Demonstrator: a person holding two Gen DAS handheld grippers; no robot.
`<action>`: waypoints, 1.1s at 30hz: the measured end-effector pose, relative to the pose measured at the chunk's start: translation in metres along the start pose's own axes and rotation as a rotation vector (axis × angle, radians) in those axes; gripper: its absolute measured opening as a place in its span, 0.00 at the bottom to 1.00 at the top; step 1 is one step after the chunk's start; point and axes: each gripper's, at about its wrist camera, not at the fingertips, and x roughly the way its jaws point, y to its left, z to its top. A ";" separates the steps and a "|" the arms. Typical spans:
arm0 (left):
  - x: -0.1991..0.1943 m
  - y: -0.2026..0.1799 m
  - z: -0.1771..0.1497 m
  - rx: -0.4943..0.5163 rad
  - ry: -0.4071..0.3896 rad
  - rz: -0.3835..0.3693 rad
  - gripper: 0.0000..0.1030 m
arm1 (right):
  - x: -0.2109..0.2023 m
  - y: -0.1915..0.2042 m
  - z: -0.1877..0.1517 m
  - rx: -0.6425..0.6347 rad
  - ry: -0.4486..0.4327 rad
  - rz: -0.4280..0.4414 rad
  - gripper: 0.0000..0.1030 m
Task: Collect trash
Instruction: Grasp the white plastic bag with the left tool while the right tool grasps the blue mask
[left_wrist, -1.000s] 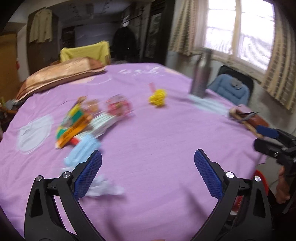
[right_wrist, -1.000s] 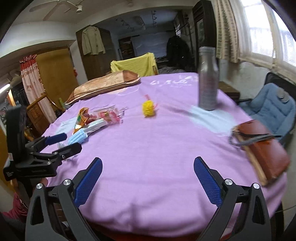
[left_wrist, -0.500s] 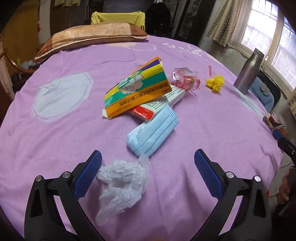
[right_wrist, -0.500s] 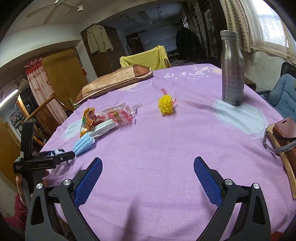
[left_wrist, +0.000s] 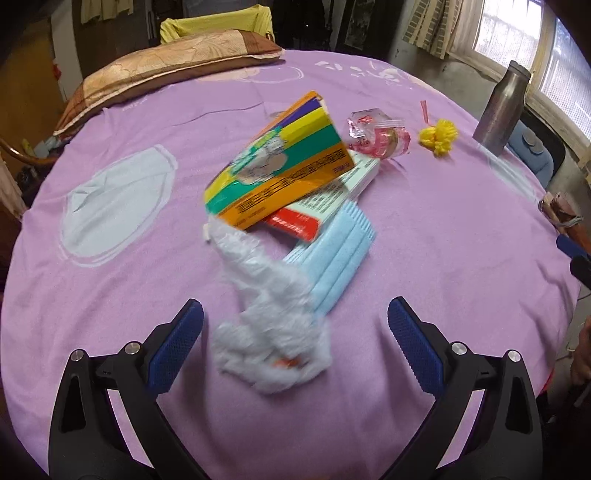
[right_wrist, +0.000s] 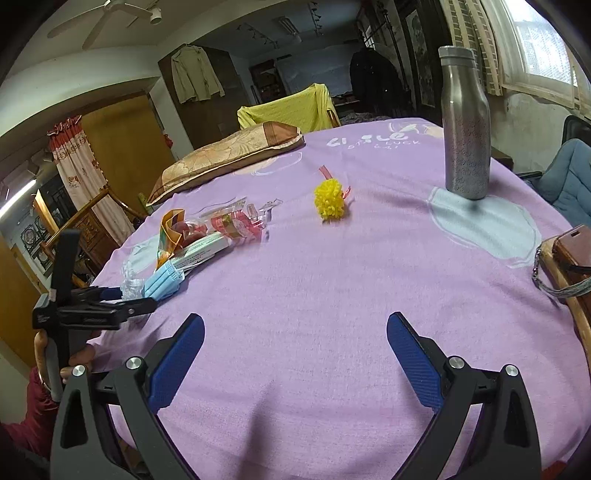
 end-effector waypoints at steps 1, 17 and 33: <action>-0.004 0.004 -0.004 -0.001 -0.013 0.018 0.93 | 0.002 0.000 0.000 0.001 0.004 0.003 0.94; -0.039 0.064 -0.033 -0.089 -0.102 0.049 0.31 | 0.027 0.047 0.011 -0.063 0.049 0.093 0.94; -0.038 0.090 -0.049 -0.182 -0.110 -0.031 0.84 | 0.138 0.195 0.035 -0.341 0.154 0.040 0.94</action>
